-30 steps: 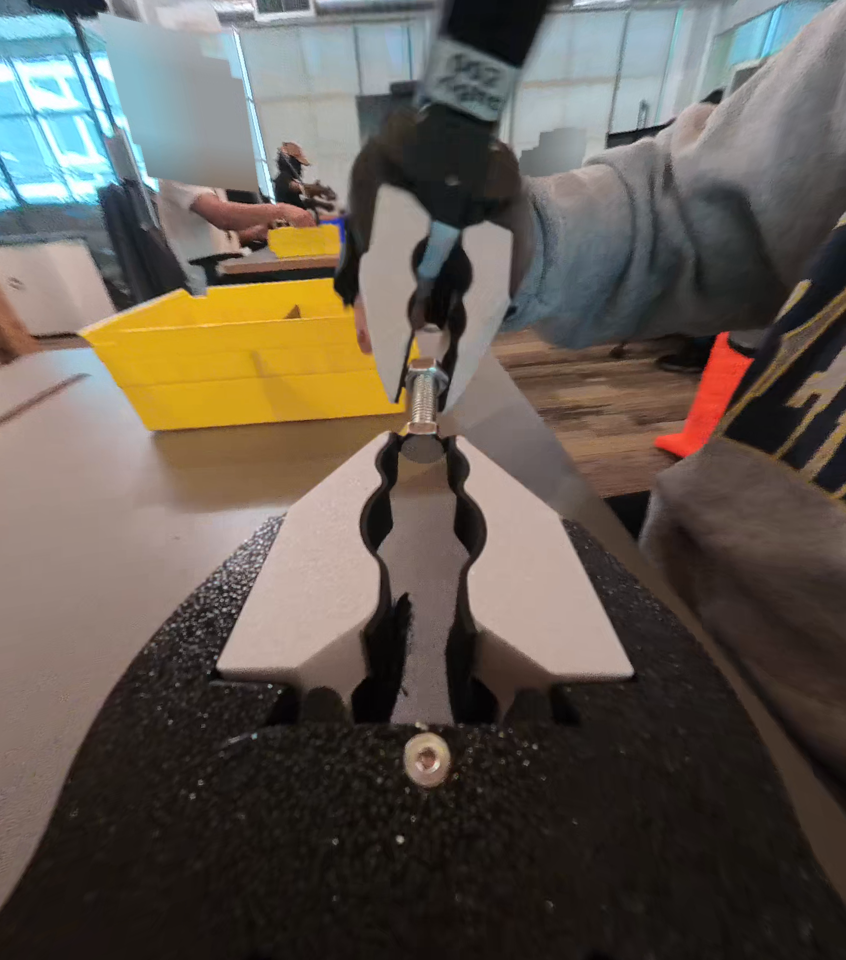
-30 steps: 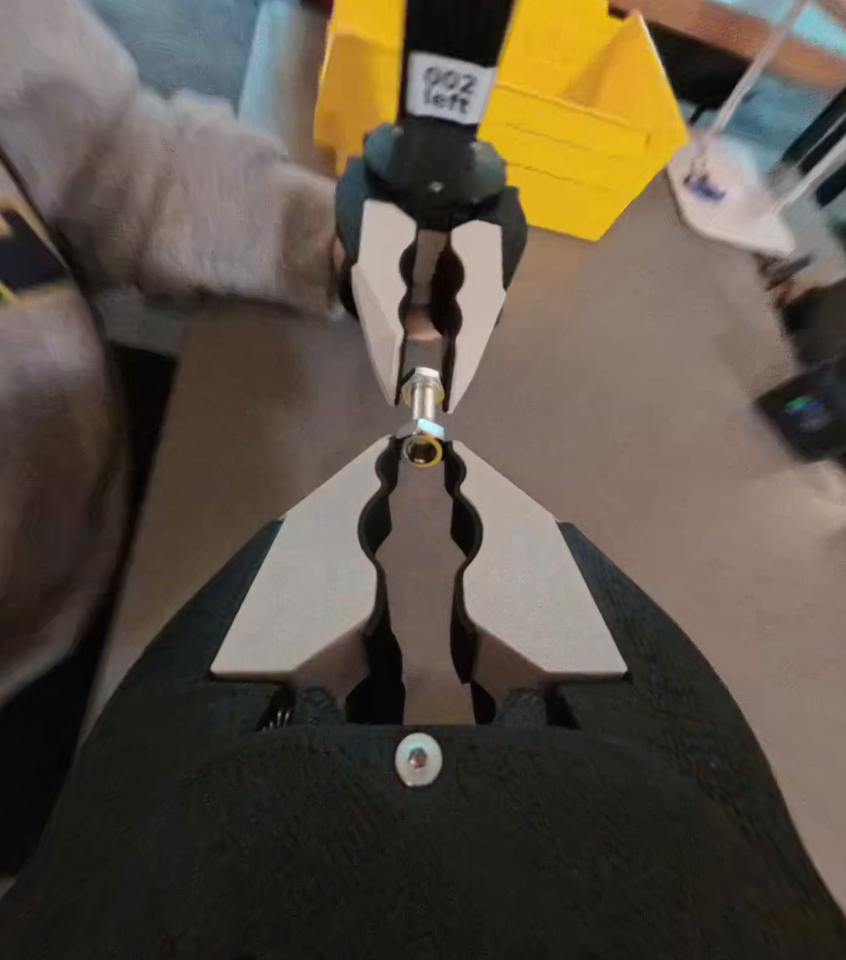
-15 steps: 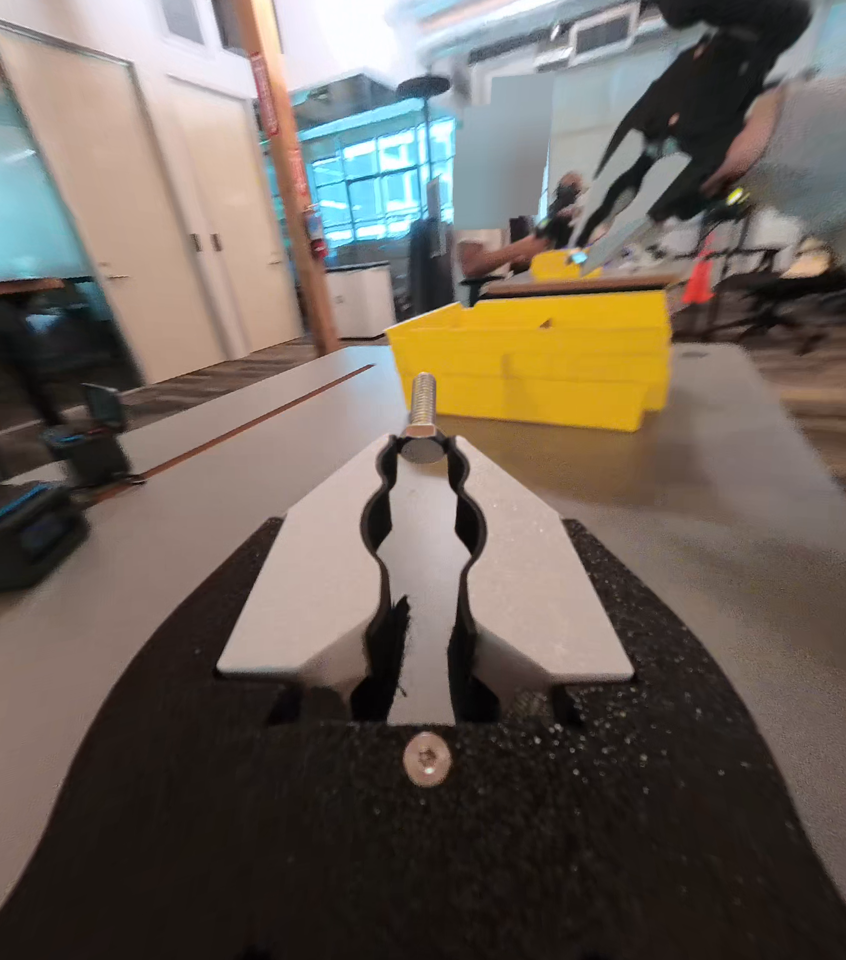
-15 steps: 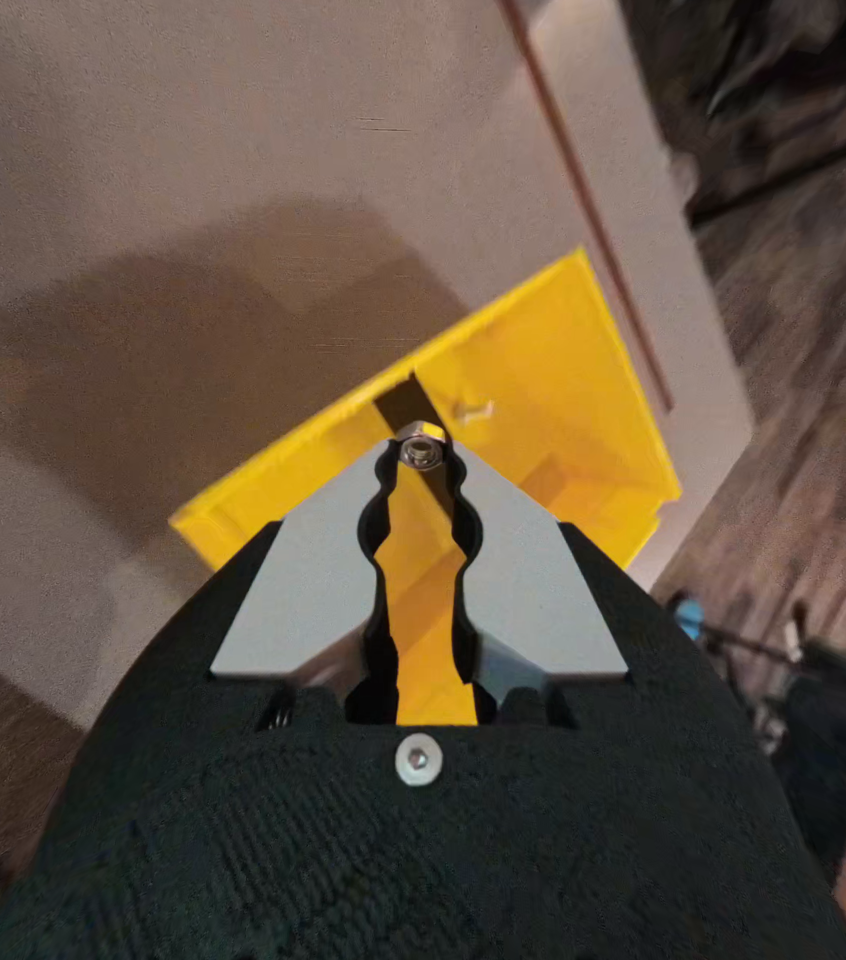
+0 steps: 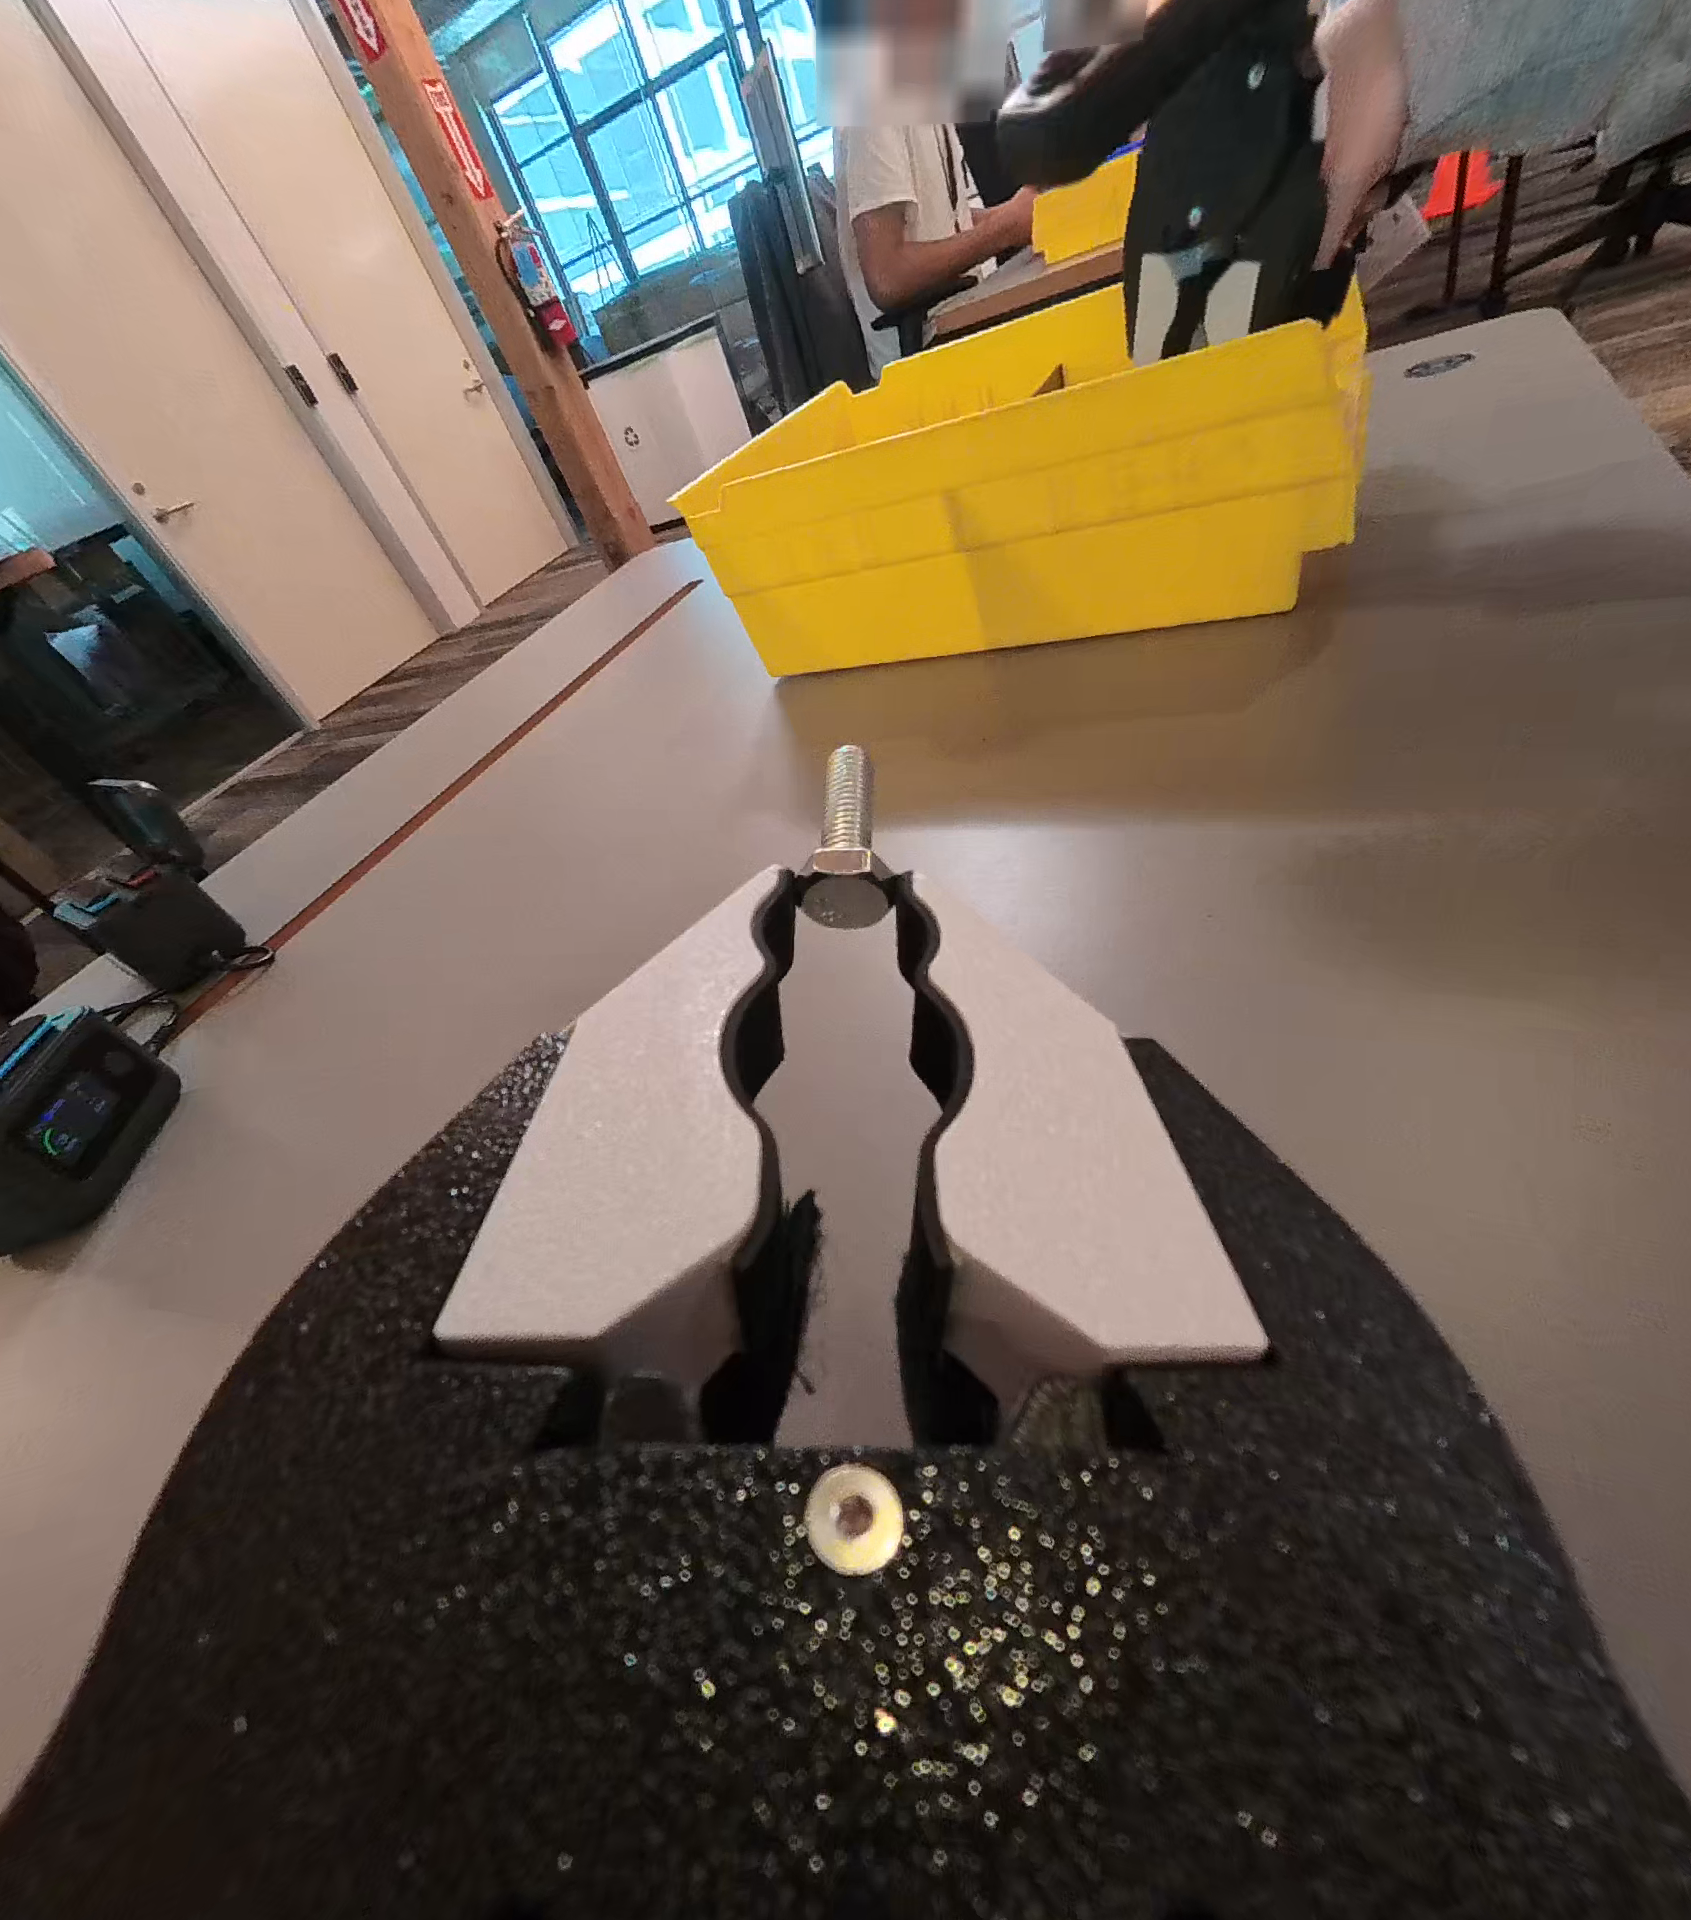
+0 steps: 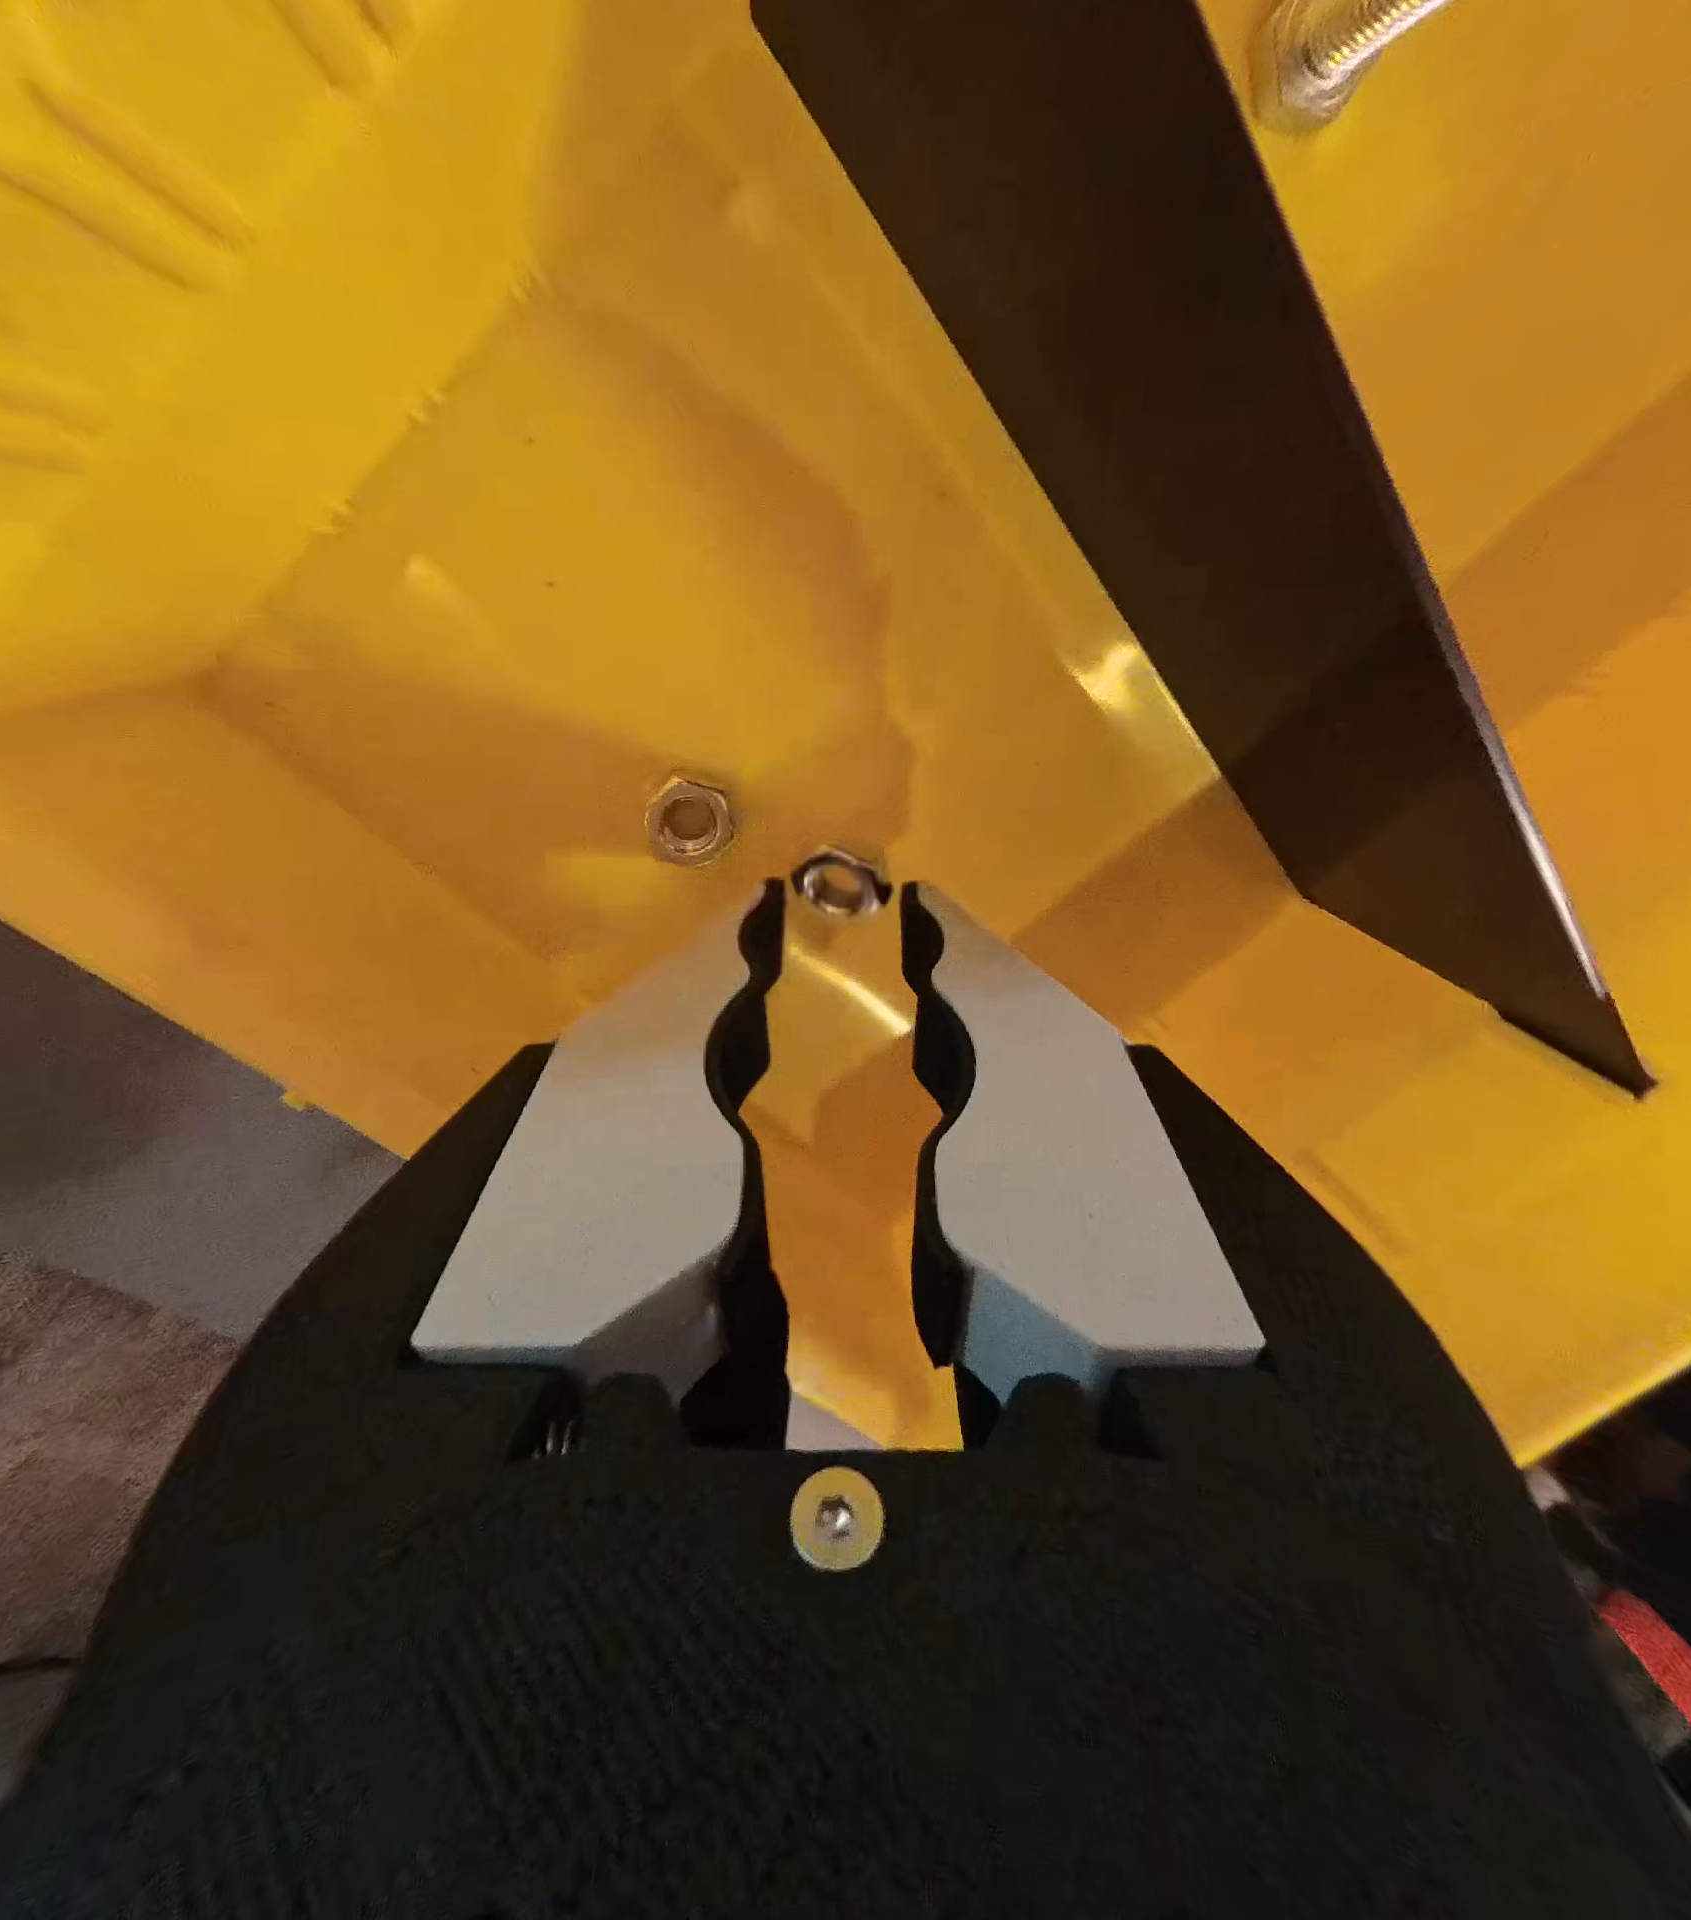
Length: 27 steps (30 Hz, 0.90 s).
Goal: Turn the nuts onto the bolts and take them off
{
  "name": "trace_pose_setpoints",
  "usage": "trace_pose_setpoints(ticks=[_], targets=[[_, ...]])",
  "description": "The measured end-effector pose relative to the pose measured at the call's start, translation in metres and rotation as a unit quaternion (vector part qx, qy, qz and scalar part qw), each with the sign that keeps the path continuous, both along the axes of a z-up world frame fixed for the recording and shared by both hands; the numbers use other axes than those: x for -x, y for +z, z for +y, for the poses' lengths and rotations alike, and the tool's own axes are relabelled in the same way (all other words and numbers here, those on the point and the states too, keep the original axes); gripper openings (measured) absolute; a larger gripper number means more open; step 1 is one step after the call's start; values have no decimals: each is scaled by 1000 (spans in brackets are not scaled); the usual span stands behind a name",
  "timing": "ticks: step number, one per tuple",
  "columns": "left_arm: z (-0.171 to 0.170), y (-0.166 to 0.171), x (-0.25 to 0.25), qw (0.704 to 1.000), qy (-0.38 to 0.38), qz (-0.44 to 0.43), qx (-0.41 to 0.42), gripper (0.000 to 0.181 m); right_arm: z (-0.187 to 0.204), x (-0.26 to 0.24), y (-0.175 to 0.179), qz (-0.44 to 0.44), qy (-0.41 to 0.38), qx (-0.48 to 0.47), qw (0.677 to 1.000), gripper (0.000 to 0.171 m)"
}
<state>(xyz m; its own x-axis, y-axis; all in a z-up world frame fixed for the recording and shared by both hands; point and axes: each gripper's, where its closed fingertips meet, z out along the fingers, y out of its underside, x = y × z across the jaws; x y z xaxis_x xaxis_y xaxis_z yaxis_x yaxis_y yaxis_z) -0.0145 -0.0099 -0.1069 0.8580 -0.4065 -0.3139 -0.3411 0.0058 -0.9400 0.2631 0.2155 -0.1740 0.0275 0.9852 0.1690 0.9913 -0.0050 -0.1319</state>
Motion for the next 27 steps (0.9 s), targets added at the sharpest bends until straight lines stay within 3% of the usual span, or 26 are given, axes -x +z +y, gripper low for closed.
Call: trace_pose_setpoints(ticks=[3,5,7,9,12,14,16,21,27], targets=[[0,1,0,1000,0,0,-2,17,5,-6,3,-7,-22,-3,1000,46],[0,3,0,1000,3,3,-9,17,17,-5,26,17,-41,-47,998,47],[-2,9,-5,999,-1,14,-29,17,9,22,65,114,-35,-73,990,45],[-5,17,-13,998,-5,31,-58,17,-27,66,107,244,14,-71,967,41],[-10,26,-30,992,-18,74,-105,17,-125,132,141,389,157,10,908,34],[-14,28,-43,988,-41,86,-124,17,-191,152,139,410,235,114,874,30],[-19,30,-54,986,-70,77,-127,17,-224,171,136,429,246,174,852,31],[-20,29,-59,985,-80,83,-128,17,-242,202,109,426,246,186,851,31],[-20,29,-61,985,-88,77,-127,17,-249,214,100,428,239,221,843,16]])
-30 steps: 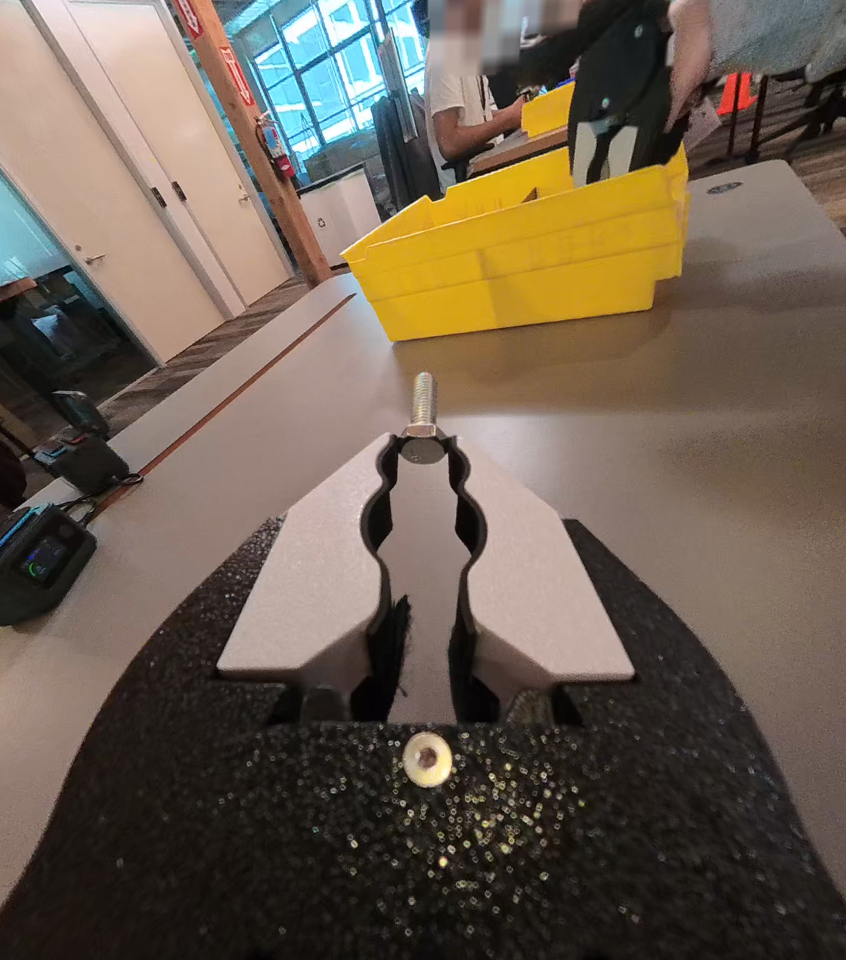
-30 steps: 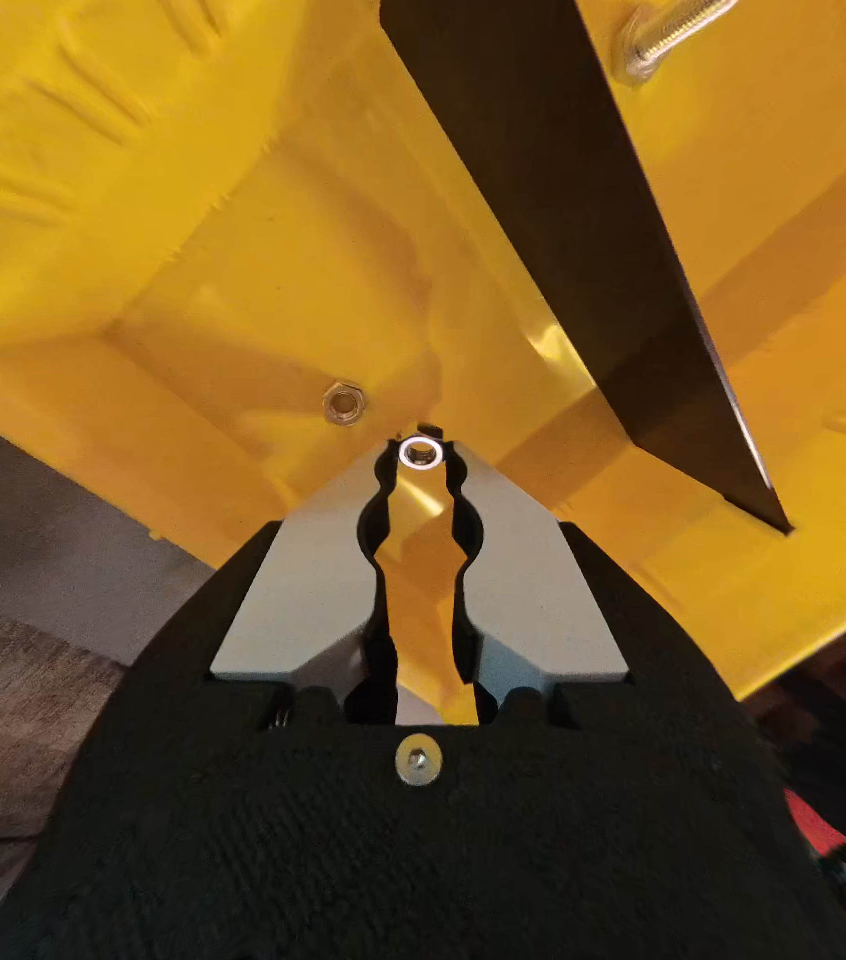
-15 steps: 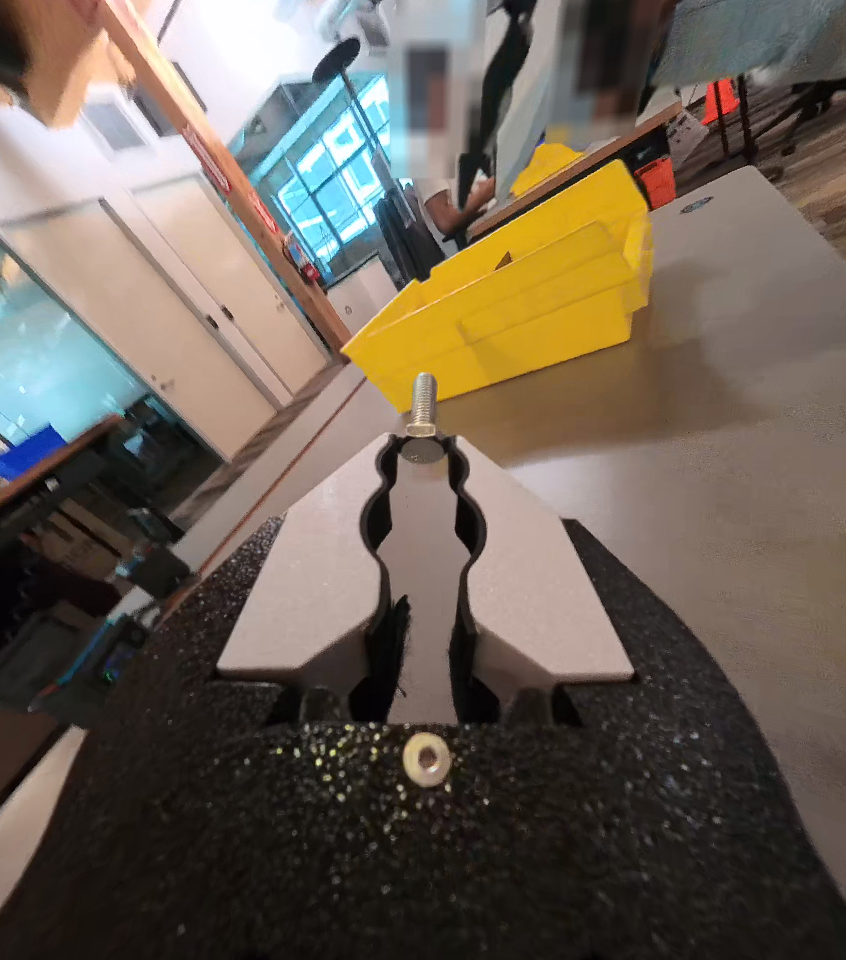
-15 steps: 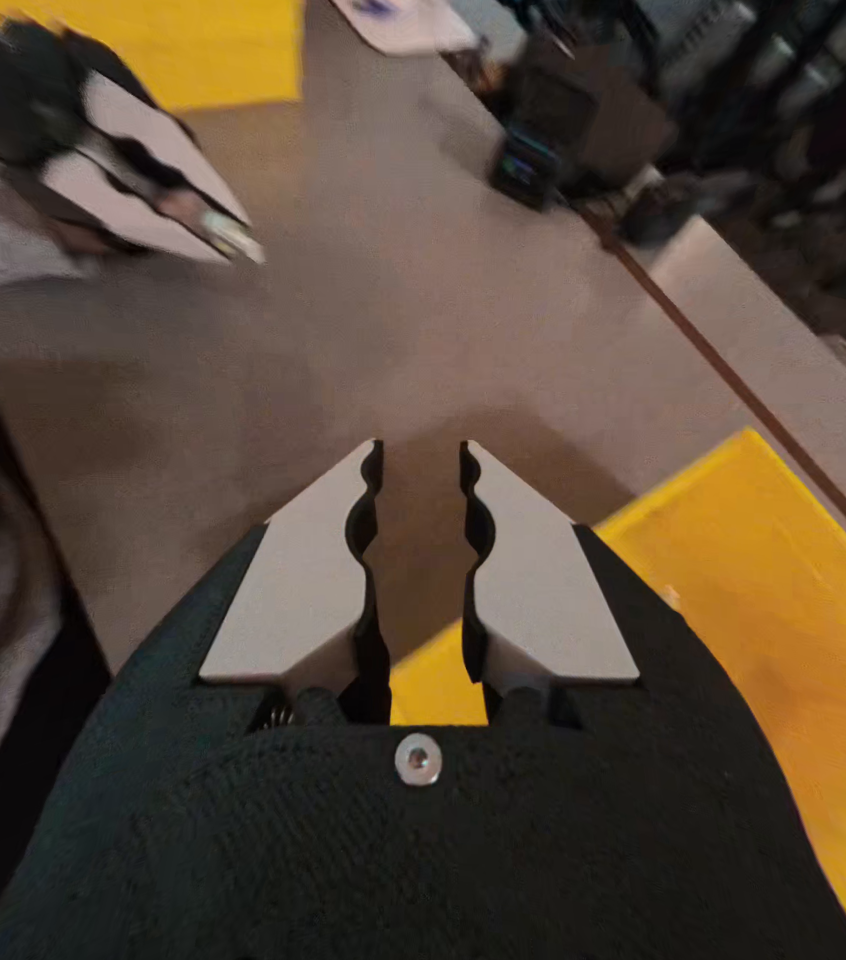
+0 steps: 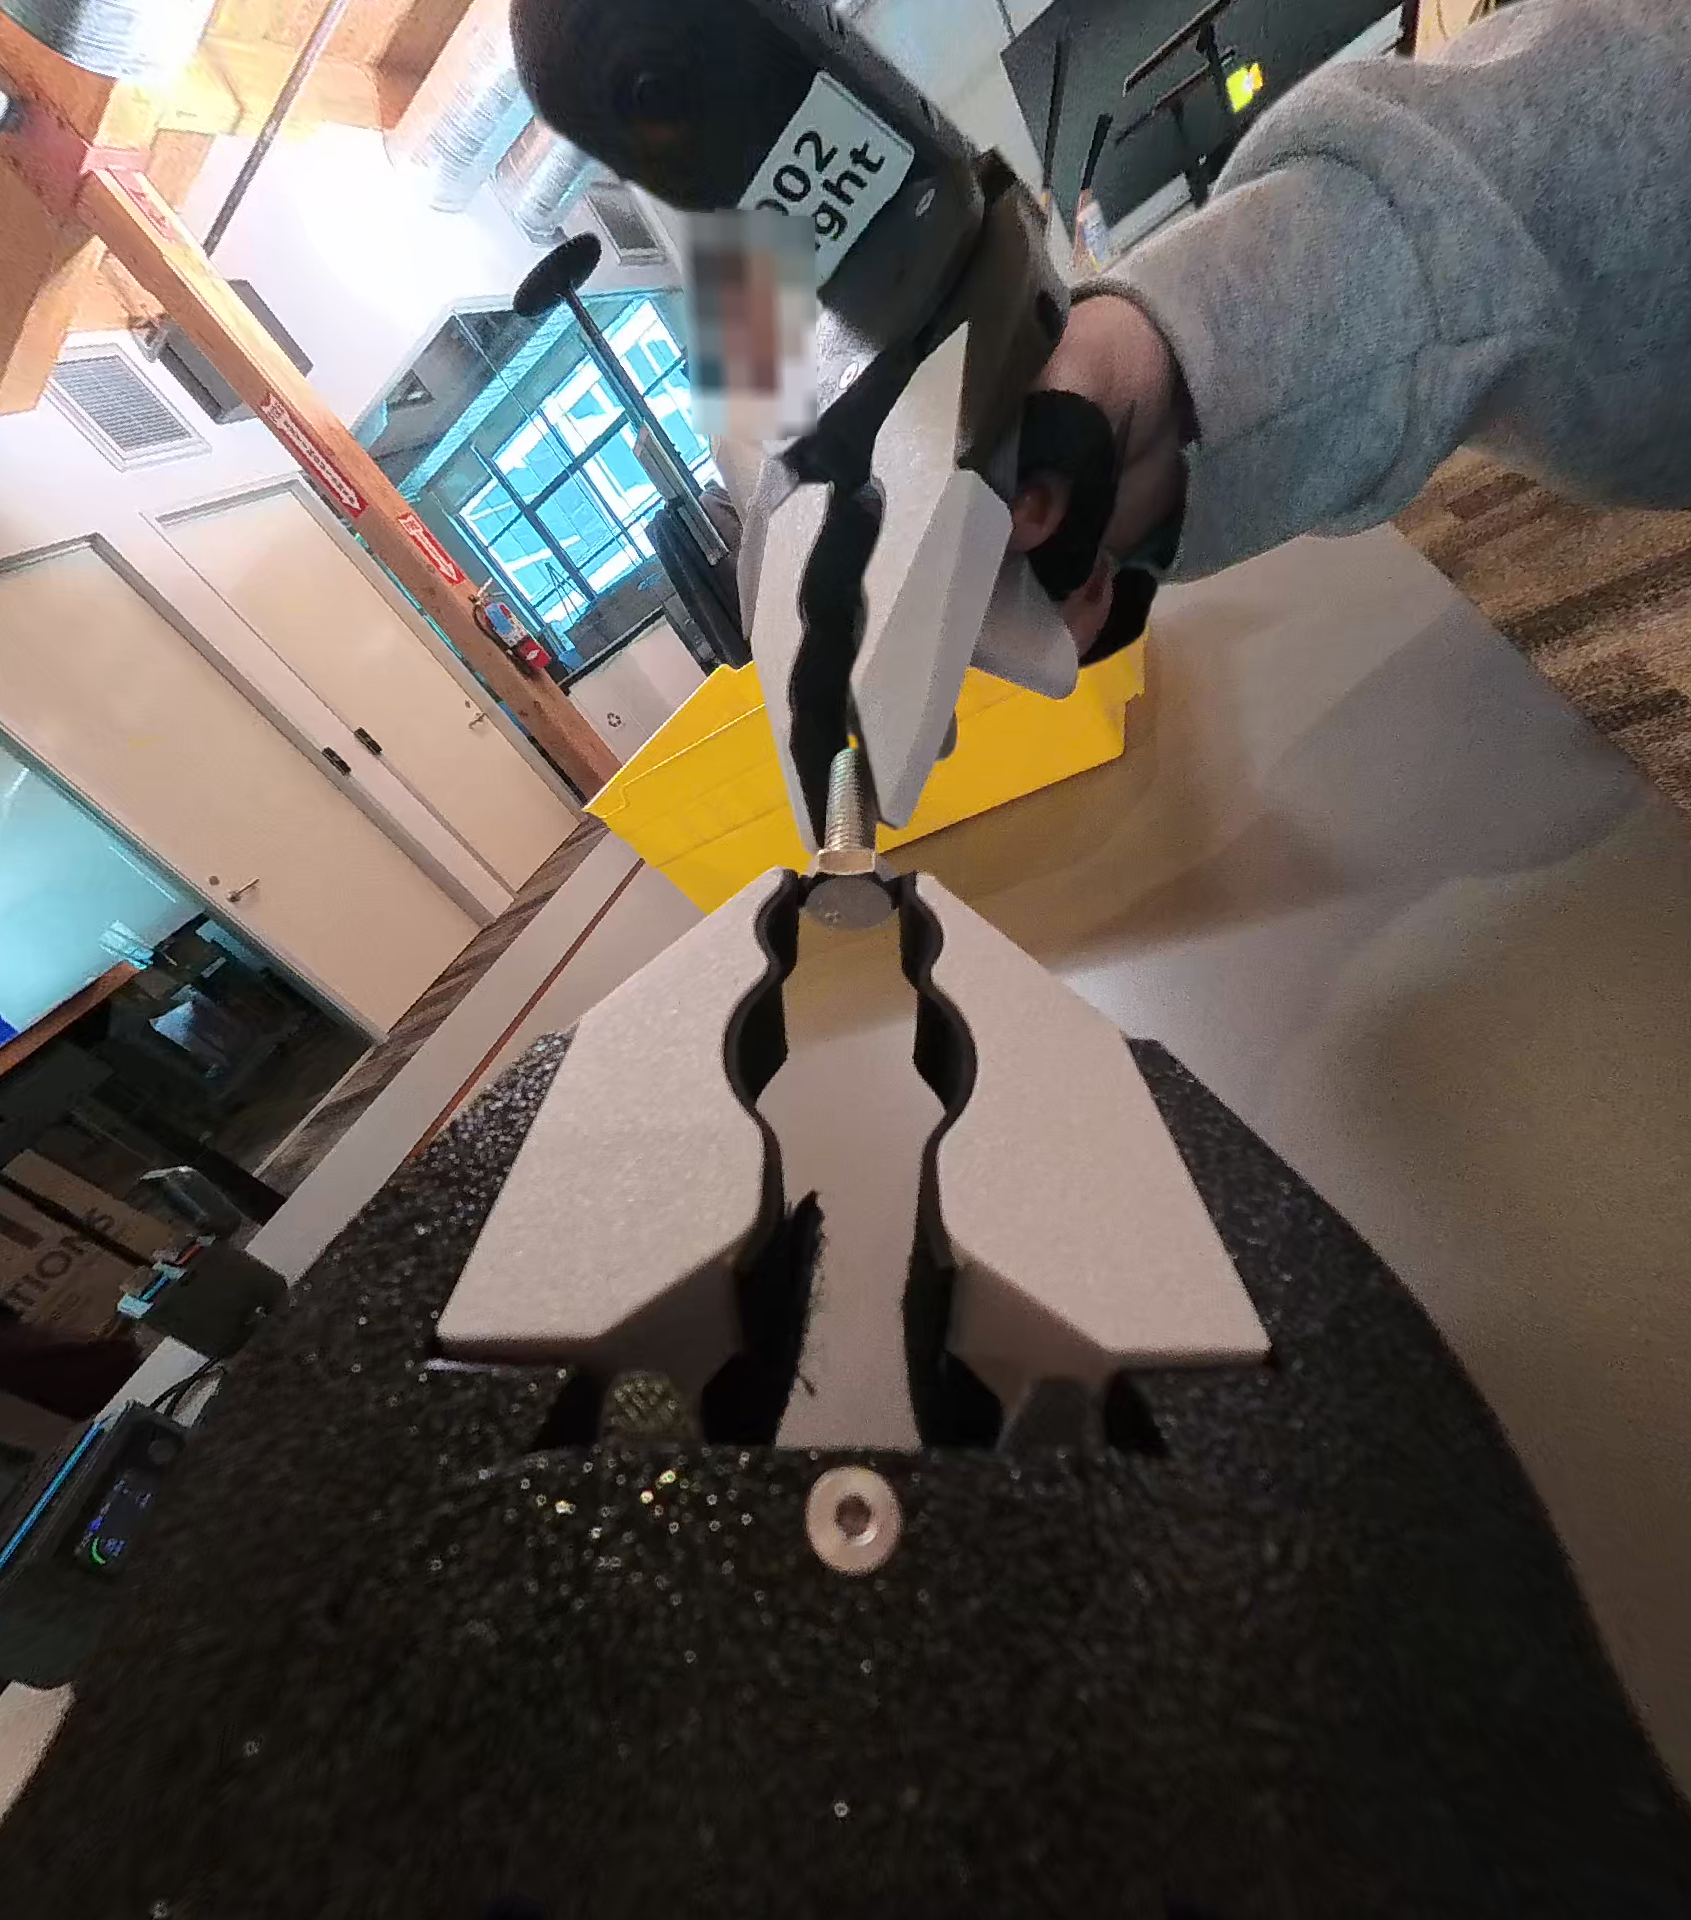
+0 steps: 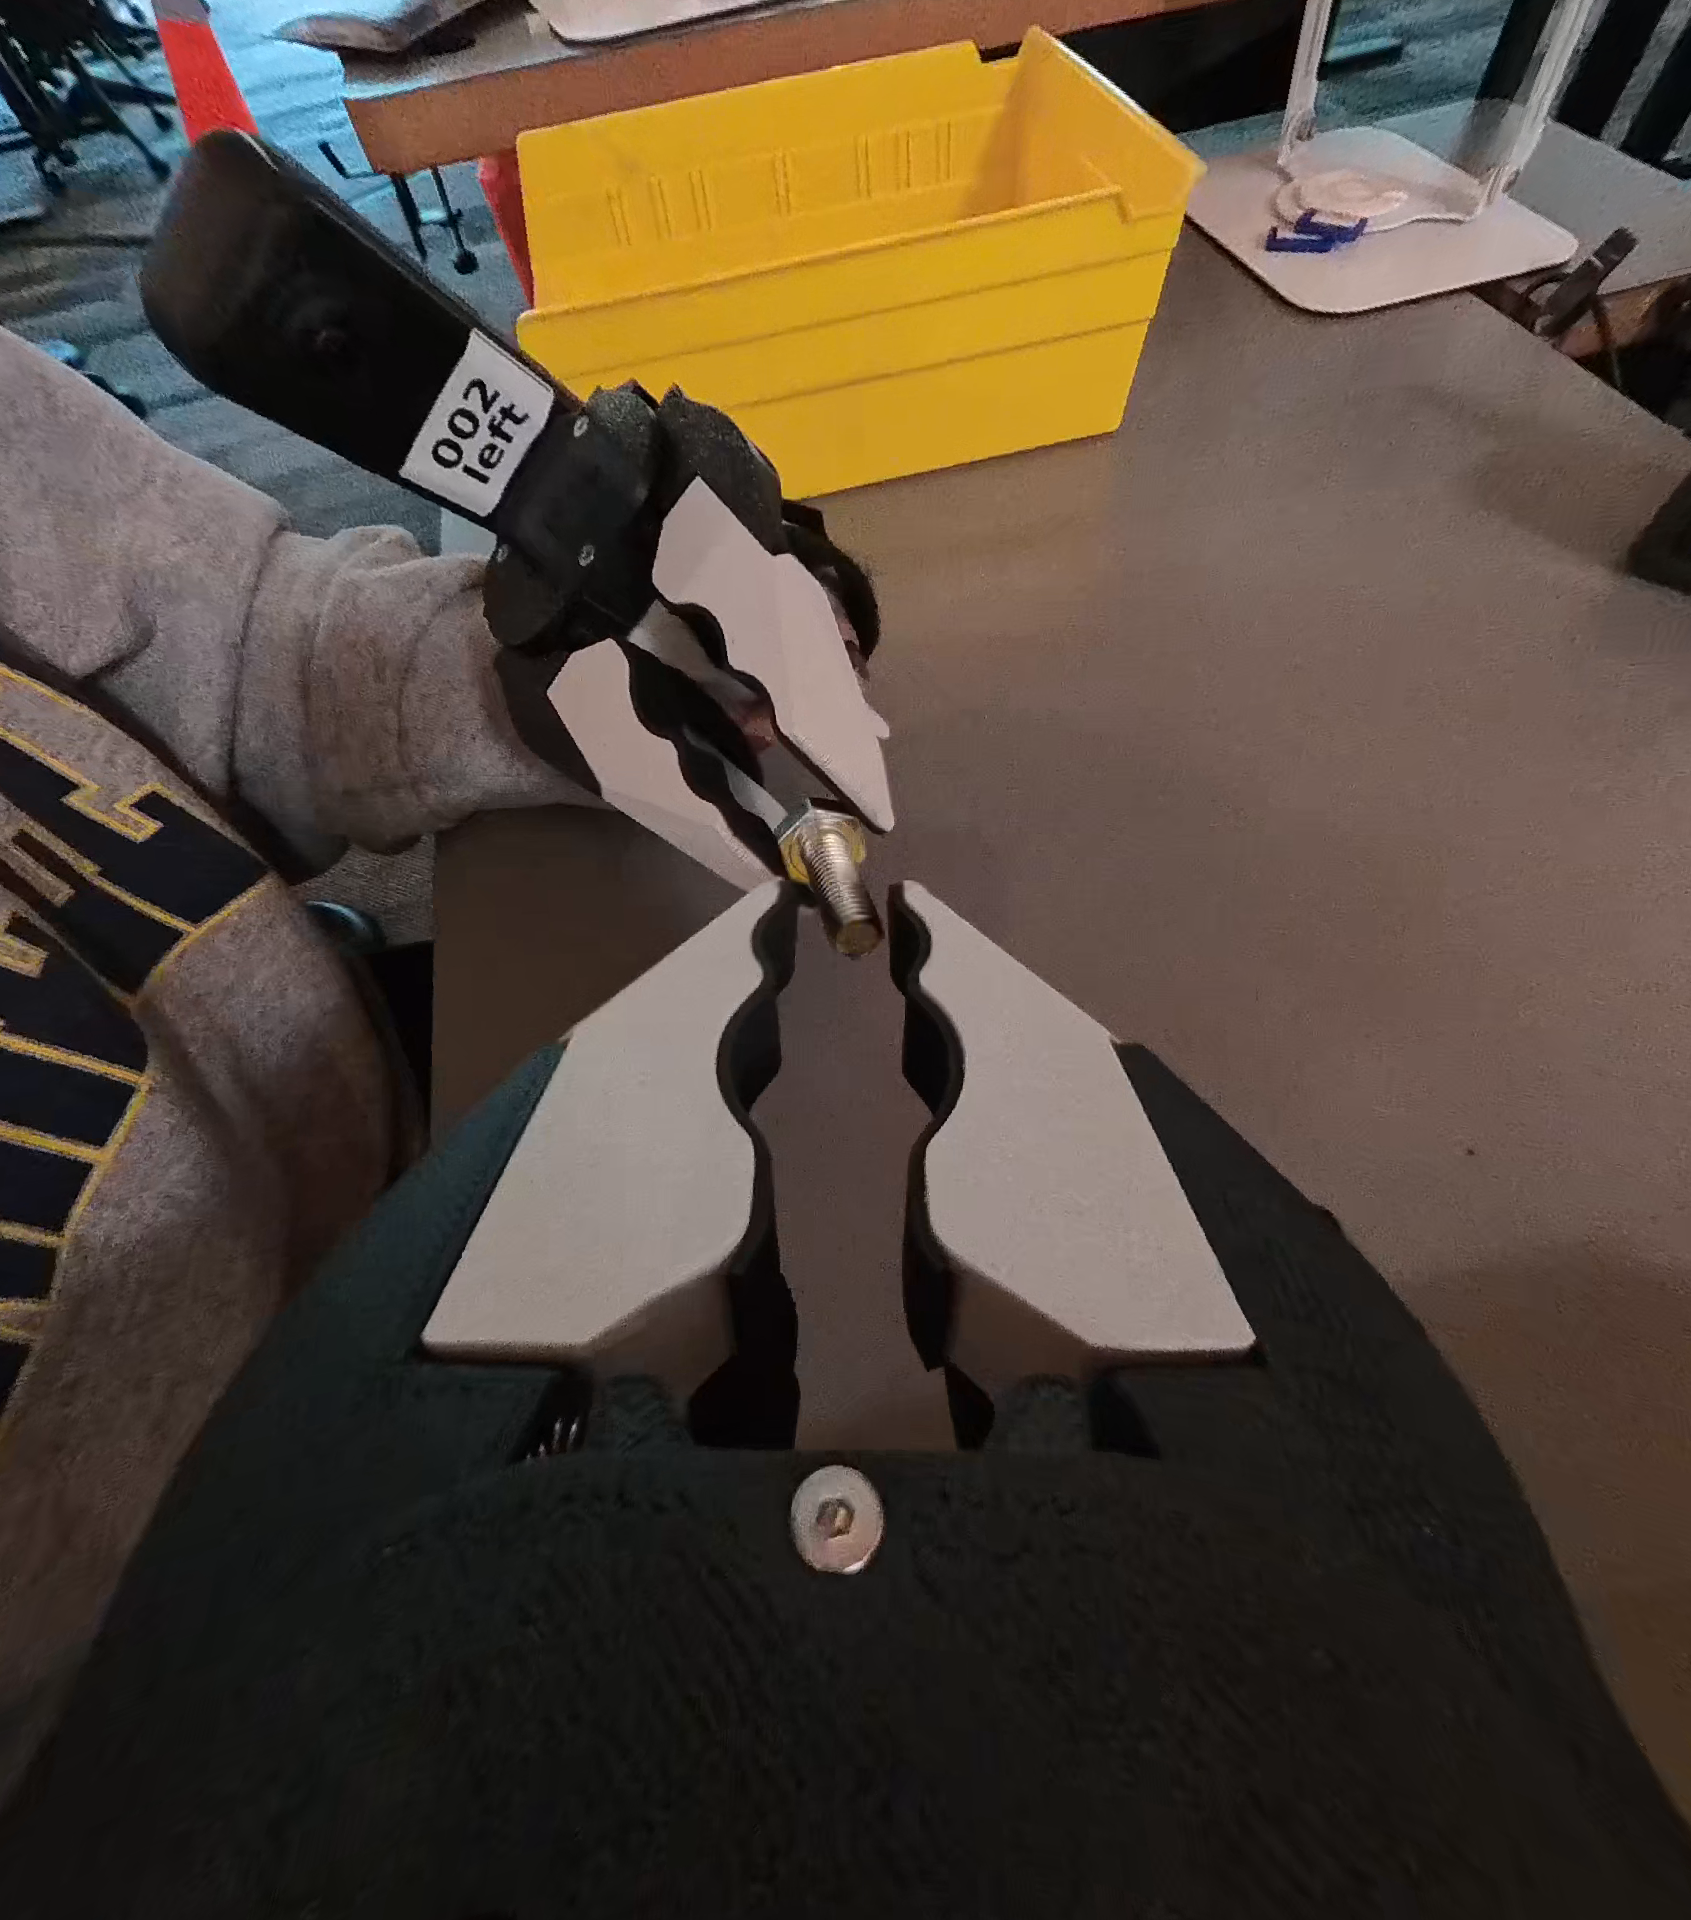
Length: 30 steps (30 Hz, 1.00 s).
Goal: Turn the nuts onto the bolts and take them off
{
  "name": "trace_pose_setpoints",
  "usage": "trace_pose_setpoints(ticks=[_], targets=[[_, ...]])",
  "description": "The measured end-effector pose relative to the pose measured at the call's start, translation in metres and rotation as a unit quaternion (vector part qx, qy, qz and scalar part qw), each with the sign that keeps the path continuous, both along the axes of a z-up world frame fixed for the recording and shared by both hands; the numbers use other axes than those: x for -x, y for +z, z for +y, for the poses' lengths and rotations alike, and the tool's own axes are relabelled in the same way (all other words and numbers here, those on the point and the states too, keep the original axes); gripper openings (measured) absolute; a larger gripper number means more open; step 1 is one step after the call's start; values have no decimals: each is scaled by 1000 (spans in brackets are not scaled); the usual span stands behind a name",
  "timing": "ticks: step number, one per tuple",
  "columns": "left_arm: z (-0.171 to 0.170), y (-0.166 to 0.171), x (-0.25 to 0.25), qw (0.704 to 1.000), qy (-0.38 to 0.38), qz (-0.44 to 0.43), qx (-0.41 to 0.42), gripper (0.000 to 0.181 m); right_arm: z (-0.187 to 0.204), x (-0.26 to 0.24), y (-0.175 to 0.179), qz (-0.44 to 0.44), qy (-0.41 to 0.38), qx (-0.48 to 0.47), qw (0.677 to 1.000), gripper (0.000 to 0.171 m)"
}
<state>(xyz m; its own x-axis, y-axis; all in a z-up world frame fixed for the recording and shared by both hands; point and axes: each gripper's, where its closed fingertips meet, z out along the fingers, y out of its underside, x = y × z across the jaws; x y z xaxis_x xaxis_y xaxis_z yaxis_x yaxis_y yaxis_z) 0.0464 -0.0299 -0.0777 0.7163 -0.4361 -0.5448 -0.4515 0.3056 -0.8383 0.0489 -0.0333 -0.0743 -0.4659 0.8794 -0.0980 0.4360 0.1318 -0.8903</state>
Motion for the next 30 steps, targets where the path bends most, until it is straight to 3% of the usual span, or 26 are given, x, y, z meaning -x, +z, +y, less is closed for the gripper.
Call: trace_pose_setpoints(ticks=[11,17,19,21,24,27,30], targets=[[-1,-2,-2,1000,-8,-1,5,17,-3,4,2,0,16,30,999,10],[2,-2,3,1000,-4,-15,3,18,12,-7,10,-3,12,-34,999,8],[4,1,10,999,8,-35,2,24,44,-12,31,14,-27,-63,998,8],[7,3,17,999,19,-50,4,28,99,-19,58,27,-101,-118,987,8],[10,4,24,997,36,-63,4,30,218,-52,72,-64,-258,-269,926,8],[13,4,30,997,52,-64,3,31,307,-96,48,-232,-343,-317,853,8],[13,4,33,996,59,-66,4,31,351,-121,3,-354,-363,-281,815,8]])
